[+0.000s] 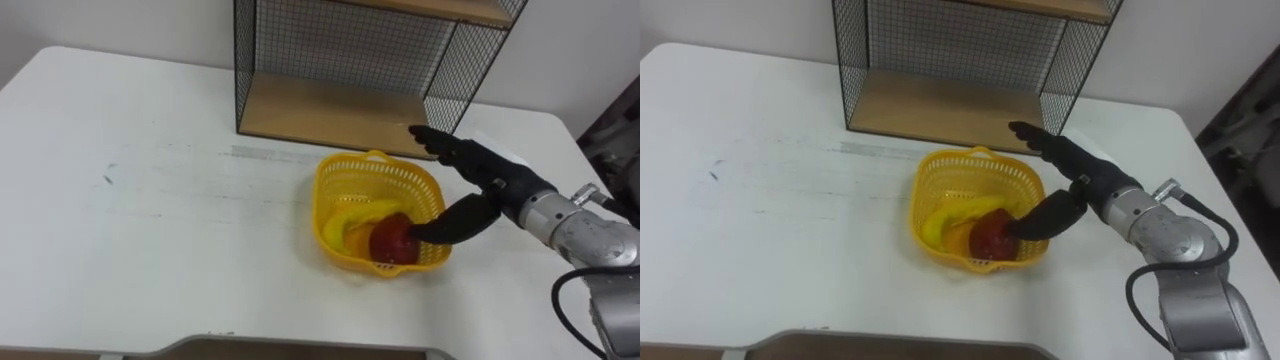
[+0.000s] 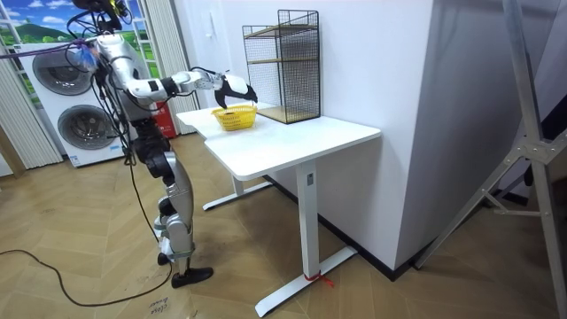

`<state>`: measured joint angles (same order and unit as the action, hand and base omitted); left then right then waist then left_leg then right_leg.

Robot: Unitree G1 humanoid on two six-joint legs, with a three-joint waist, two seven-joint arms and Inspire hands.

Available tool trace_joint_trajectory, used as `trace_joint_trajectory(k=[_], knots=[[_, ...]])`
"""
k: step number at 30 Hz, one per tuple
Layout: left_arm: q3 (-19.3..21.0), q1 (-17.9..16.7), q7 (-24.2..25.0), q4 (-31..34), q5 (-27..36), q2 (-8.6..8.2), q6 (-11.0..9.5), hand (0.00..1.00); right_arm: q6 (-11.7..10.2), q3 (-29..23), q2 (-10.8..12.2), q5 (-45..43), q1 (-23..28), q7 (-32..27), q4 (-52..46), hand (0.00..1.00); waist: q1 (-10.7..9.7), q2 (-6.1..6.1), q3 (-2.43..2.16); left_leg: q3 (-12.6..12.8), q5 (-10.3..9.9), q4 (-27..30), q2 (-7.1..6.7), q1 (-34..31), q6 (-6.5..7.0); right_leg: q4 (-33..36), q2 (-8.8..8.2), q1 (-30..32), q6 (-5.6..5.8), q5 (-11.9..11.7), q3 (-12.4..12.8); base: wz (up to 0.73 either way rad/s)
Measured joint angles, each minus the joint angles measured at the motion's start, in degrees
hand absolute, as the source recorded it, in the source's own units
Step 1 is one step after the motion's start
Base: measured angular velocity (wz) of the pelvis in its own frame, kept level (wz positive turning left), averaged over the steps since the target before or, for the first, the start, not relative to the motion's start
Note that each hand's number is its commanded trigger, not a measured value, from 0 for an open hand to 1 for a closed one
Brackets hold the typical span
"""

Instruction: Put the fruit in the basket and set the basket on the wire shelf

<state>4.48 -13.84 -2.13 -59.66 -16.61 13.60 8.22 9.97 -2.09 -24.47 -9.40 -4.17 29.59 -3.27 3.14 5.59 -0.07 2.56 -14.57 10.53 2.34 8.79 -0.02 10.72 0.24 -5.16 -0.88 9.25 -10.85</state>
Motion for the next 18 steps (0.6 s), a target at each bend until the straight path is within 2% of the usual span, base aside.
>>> trace_joint_trajectory(k=[5, 8, 12, 14, 18], knots=[[1.47, -0.57, -0.92, -0.08, 3.84, 0.05, -0.30, 0.00, -0.15, -2.13, 0.01, 0.60, 0.00, -1.13, 0.01, 0.00, -0.05, -0.89, 0.11, 0.01, 0.00, 0.16, 0.01, -0.05, 0.00, 0.13, -0.03, 0.01, -0.05, -0.04, -0.13, 0.00], [2.78, -1.17, -1.78, -0.09, 8.64, 0.05, -0.81, 0.00, -0.17, -3.45, 0.01, 1.04, 0.72, -1.64, -0.05, 0.00, -0.06, -1.42, 0.07, 0.37, 0.00, 0.05, 0.05, -0.05, 0.00, 0.23, 0.03, 0.29, -0.07, -0.06, 0.08, -0.04], [4.95, -2.67, -2.80, -0.97, 14.98, 0.04, -1.25, 0.00, -0.17, -4.11, 0.02, 4.12, 1.60, -2.70, -0.04, 0.00, -0.18, -1.91, 0.25, 1.44, 0.00, -0.42, 0.22, 0.57, 0.00, 0.43, 0.33, 0.34, -0.08, -0.06, 1.38, -0.14], [7.24, -3.08, -3.50, -1.81, 19.08, 0.01, -1.42, 0.00, -0.17, -6.20, 0.06, 10.67, 3.41, -4.24, -0.44, 0.00, -0.15, -1.91, 0.08, 1.68, 0.00, -0.77, 0.23, 0.88, 0.00, 0.42, 0.33, 0.29, -0.07, -0.06, 1.52, -0.06], [9.67, -4.14, -5.85, -2.35, 25.23, -0.22, -2.04, 0.00, -0.17, -8.86, 0.06, 17.10, 3.75, -8.99, -0.46, 0.00, -0.13, -2.15, 0.05, 2.09, 0.00, -0.76, 0.18, 1.13, 0.00, 0.62, 0.33, 0.33, -0.05, -0.05, 2.03, -0.06]])
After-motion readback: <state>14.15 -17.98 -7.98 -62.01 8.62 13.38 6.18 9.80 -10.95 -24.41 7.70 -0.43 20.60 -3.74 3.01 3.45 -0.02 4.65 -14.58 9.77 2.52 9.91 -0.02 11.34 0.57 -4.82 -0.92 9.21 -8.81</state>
